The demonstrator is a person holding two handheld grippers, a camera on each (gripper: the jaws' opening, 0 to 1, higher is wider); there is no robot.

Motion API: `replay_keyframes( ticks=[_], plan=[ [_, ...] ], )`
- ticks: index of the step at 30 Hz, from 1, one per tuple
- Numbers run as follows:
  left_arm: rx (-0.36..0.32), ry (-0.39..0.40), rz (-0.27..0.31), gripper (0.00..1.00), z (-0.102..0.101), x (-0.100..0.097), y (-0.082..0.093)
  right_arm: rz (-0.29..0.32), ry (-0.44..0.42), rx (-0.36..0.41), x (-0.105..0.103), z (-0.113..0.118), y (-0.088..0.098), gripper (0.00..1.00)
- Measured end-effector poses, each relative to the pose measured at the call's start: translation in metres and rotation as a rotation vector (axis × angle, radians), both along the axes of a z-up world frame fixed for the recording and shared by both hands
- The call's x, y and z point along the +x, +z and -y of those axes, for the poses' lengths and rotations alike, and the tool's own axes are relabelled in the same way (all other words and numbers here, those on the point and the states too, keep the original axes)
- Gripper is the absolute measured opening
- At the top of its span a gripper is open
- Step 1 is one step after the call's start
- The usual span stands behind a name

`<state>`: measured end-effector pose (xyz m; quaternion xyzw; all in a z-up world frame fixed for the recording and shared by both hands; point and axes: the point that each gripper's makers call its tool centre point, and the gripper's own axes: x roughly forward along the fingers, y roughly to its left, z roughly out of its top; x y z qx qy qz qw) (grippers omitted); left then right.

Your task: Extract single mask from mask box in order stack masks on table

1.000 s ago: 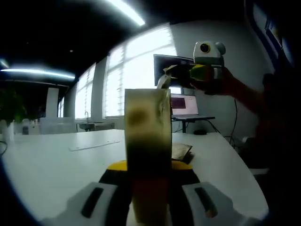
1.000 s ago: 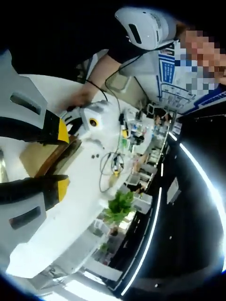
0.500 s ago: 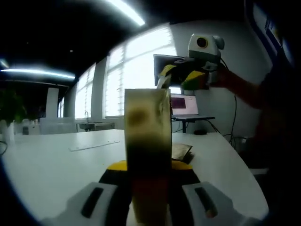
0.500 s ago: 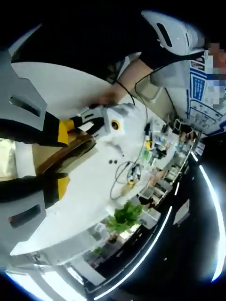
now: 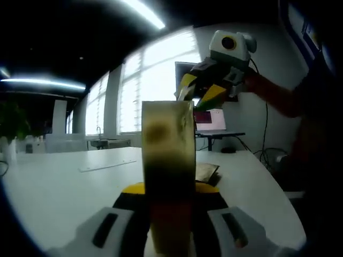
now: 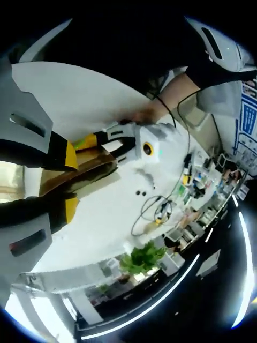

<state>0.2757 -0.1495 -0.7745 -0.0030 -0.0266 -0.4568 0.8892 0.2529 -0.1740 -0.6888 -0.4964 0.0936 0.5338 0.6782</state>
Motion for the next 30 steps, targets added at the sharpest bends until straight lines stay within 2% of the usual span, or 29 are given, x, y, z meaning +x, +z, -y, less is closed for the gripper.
replay_keyframes(
  ticks=[4,12,15,17,24,30],
  plan=[
    [-0.001,0.0,-0.001,0.31,-0.0004,0.0004,-0.0001,0.013,0.004,-0.041,0.0018,0.0014,-0.0054,0.14],
    [0.0,0.0,-0.001,0.31,-0.0008,0.0001,-0.0003,0.023,0.008,-0.06,-0.0028,0.0019,-0.0067,0.13],
    [0.0,0.001,-0.001,0.31,-0.001,0.0001,-0.0003,0.091,0.029,-0.116,-0.0003,0.0024,-0.0052,0.09],
    [0.001,0.001,0.0,0.31,-0.0009,-0.0003,-0.0003,0.092,0.035,-0.125,-0.0033,0.0004,-0.0066,0.08],
    [0.002,0.0,0.0,0.31,-0.0013,0.0003,-0.0004,0.159,0.065,-0.168,-0.0037,-0.0006,-0.0034,0.05],
    [0.002,0.001,0.0,0.31,-0.0013,0.0006,0.0001,0.162,0.067,-0.172,0.0012,0.0011,-0.003,0.06]
  ],
)
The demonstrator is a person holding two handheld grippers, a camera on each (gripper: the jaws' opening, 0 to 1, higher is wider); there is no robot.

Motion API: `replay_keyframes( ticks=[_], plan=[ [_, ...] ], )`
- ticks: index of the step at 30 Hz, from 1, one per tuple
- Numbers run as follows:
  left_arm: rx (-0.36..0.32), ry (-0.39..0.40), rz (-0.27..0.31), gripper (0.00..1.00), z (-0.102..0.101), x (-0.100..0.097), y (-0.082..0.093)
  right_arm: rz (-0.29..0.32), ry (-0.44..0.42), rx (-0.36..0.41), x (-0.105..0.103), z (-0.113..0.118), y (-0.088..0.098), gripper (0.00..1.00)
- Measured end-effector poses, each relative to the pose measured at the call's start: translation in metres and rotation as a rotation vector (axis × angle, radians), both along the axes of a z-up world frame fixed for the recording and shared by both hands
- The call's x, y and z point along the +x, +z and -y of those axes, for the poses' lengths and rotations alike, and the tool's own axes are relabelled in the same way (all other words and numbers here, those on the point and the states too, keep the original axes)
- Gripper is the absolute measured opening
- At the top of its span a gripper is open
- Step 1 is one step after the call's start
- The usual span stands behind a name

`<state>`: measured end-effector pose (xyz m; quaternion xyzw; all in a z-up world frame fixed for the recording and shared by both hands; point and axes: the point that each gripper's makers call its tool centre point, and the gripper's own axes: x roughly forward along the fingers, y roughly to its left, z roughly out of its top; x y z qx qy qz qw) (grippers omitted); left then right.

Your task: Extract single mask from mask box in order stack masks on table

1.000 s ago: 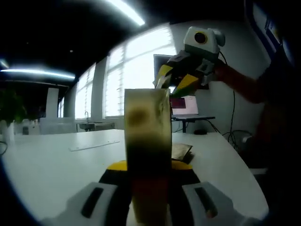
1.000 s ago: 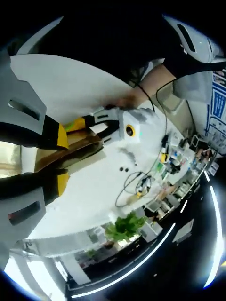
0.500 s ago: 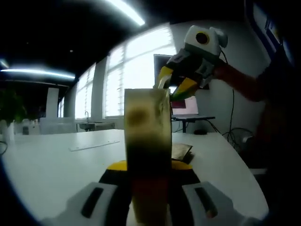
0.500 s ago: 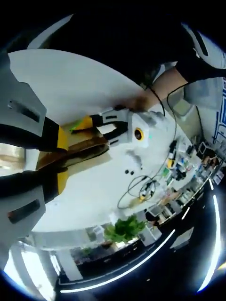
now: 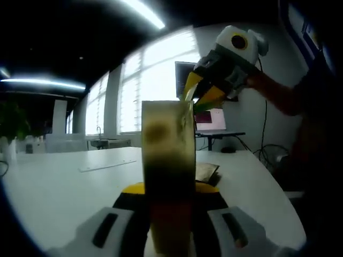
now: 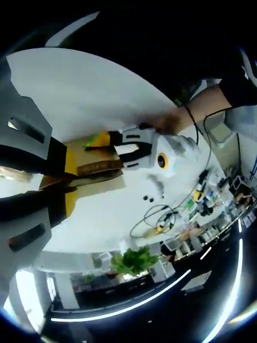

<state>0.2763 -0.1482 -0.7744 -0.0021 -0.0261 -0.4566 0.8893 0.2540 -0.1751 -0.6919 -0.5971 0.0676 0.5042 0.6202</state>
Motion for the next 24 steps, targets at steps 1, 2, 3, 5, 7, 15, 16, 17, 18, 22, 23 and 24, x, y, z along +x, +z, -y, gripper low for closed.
replay_keyframes(
  ticks=[1,2,3,5,7,15,16,17,18,22,23,24],
  plan=[
    [0.0,0.0,0.0,0.31,-0.0001,0.0002,0.0,-0.002,0.0,0.0,0.0004,0.0003,-0.0002,0.06],
    [0.0,0.0,0.0,0.31,-0.0001,0.0004,0.0,-0.004,0.0,0.001,0.0007,0.0005,-0.0004,0.06],
    [0.0,0.0,0.0,0.31,-0.0001,0.0005,0.0,-0.006,-0.001,0.002,0.0011,0.0007,-0.0006,0.06],
    [0.0,0.0,0.0,0.31,0.0,0.0007,0.0001,0.009,0.001,-0.01,0.0022,0.0016,0.0004,0.06],
    [0.0,0.0,0.0,0.31,-0.0004,0.0014,0.0001,0.001,0.003,-0.003,0.0014,0.0001,-0.0004,0.07],
    [0.0,0.0,0.0,0.31,0.0004,0.0005,0.0003,0.002,0.008,-0.01,-0.0017,0.0011,-0.0012,0.07],
    [0.001,0.0,0.0,0.31,0.0004,0.0004,0.0004,0.004,0.008,-0.012,-0.0013,0.0011,-0.0011,0.07],
    [0.001,0.0,0.001,0.31,0.0005,0.0003,0.0005,0.008,0.009,-0.015,-0.0013,0.0011,-0.0013,0.07],
    [0.001,0.0,0.0,0.31,0.0004,0.0005,0.0005,0.011,0.011,-0.017,-0.0012,0.001,-0.0013,0.07],
    [0.001,0.0,0.0,0.31,0.0005,0.0003,0.0005,0.011,0.013,-0.017,-0.0019,0.0005,-0.0015,0.07],
    [0.001,0.0,0.0,0.31,0.0005,0.0004,0.0005,0.012,0.013,-0.018,-0.0019,0.0007,-0.0016,0.07],
    [0.001,0.0,0.0,0.31,0.0005,0.0002,0.0005,0.015,0.013,-0.02,-0.0018,0.0008,-0.0014,0.07]
  ],
)
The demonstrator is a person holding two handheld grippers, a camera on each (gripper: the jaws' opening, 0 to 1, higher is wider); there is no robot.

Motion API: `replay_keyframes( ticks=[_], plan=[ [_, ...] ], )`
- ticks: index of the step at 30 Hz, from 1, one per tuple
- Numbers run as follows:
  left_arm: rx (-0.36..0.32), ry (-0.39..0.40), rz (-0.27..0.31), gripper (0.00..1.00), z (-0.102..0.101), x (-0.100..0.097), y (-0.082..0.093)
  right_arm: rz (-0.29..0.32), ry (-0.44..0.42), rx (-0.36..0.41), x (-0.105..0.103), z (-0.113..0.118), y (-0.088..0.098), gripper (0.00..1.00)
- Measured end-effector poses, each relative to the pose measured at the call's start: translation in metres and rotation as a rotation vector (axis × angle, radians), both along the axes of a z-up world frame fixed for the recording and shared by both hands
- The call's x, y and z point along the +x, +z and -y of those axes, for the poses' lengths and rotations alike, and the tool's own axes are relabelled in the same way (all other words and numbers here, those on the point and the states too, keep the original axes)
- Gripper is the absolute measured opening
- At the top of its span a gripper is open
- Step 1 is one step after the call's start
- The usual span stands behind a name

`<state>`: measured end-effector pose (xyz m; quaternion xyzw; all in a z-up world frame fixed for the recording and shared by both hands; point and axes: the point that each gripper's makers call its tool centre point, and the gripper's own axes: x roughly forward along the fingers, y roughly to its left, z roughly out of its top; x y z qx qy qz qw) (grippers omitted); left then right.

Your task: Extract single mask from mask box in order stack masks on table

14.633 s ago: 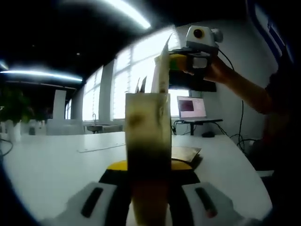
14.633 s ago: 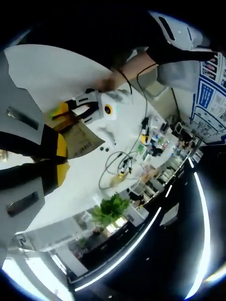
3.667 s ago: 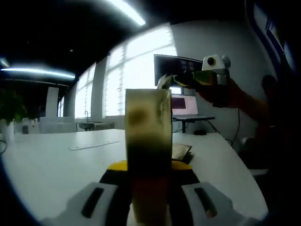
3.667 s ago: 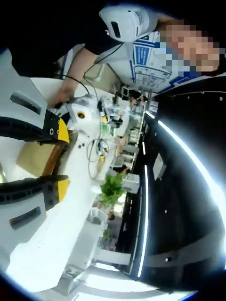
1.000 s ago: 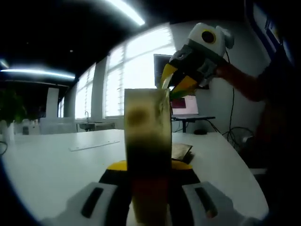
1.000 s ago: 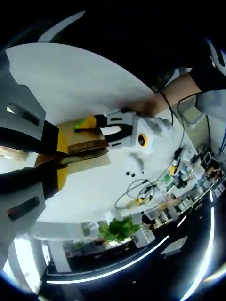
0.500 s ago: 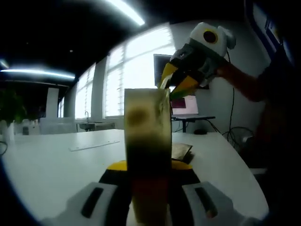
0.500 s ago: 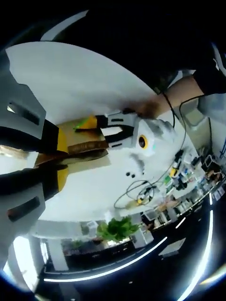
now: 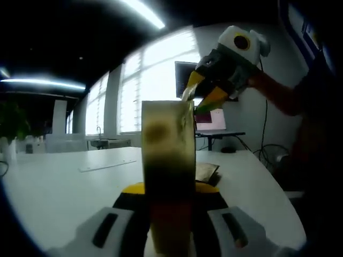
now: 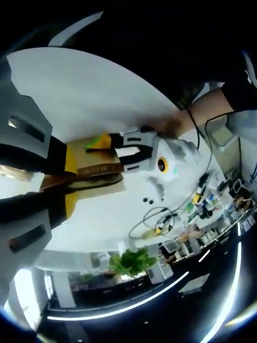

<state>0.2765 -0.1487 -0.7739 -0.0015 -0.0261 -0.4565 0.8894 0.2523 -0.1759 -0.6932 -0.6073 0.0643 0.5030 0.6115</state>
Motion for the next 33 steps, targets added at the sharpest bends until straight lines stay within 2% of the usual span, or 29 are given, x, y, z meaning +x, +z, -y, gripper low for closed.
replay_keyframes(
  ticks=[8,13,16,17,18,26,33],
  plan=[
    [0.0,0.0,0.0,0.31,-0.001,0.001,0.0,-0.014,0.006,-0.02,0.003,-0.004,0.0,0.09],
    [0.0,0.0,0.0,0.31,0.0,0.0,0.0,-0.027,0.019,-0.05,0.007,-0.01,0.002,0.02],
    [0.0,0.0,0.0,0.31,0.0,-0.001,0.0,-0.083,0.031,-0.112,0.001,-0.01,-0.008,0.0],
    [0.0,0.0,0.0,0.31,0.0,-0.001,0.0,-0.07,0.035,-0.134,0.004,-0.01,-0.011,0.0],
    [0.0,-0.001,0.0,0.31,0.001,-0.001,0.0,-0.023,0.046,-0.16,0.01,-0.011,-0.011,0.0],
    [-0.003,0.002,-0.003,0.31,0.0,0.0,0.0,-0.052,0.025,-0.133,0.011,-0.016,-0.01,0.04],
    [-0.001,0.003,-0.001,0.31,0.0,-0.001,-0.001,-0.109,0.017,-0.116,0.008,-0.016,-0.007,0.04]
  ],
)
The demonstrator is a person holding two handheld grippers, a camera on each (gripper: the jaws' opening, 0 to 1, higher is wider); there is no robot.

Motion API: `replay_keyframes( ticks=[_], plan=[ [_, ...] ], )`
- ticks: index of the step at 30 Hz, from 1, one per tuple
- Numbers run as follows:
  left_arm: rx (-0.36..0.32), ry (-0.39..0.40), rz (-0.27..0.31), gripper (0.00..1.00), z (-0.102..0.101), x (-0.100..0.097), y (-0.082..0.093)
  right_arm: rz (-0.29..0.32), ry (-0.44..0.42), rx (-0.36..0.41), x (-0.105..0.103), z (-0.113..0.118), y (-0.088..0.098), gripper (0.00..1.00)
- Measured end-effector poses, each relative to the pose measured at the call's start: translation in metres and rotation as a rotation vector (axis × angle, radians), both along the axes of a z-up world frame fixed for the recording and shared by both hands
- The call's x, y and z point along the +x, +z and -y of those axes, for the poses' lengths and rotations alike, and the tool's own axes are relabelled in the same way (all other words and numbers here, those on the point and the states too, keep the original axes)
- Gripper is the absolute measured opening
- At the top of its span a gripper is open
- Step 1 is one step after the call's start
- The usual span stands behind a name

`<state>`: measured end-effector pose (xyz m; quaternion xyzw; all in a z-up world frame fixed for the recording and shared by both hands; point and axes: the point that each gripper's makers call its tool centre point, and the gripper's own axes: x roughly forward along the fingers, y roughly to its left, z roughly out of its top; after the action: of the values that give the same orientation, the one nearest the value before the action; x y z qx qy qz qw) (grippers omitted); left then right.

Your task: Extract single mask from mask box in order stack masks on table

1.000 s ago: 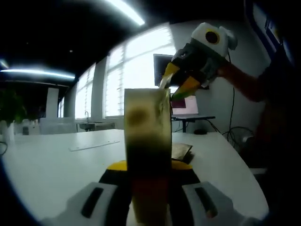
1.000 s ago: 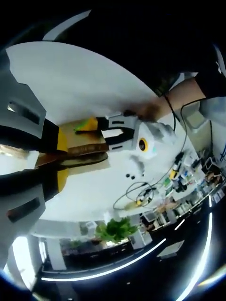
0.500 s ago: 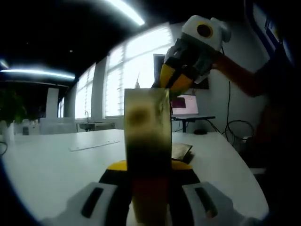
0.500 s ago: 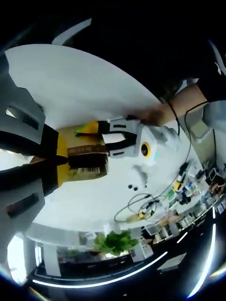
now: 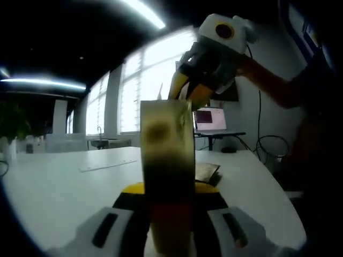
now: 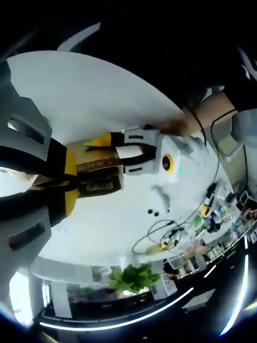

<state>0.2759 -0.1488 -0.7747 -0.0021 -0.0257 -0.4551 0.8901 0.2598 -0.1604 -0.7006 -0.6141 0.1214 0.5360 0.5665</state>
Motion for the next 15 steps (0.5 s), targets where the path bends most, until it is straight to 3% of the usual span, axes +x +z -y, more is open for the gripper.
replay_keyframes(
  ticks=[2,7,15],
  plan=[
    [0.005,-0.003,0.004,0.31,0.001,-0.001,-0.001,-0.019,-0.01,0.03,-0.001,-0.002,0.002,0.04],
    [0.005,-0.003,0.003,0.31,0.0,-0.001,-0.001,-0.023,-0.015,-0.01,-0.005,0.001,-0.007,0.04],
    [0.007,-0.004,0.004,0.31,0.001,-0.002,-0.001,-0.044,-0.025,-0.016,0.006,-0.003,-0.012,0.03]
  ],
)
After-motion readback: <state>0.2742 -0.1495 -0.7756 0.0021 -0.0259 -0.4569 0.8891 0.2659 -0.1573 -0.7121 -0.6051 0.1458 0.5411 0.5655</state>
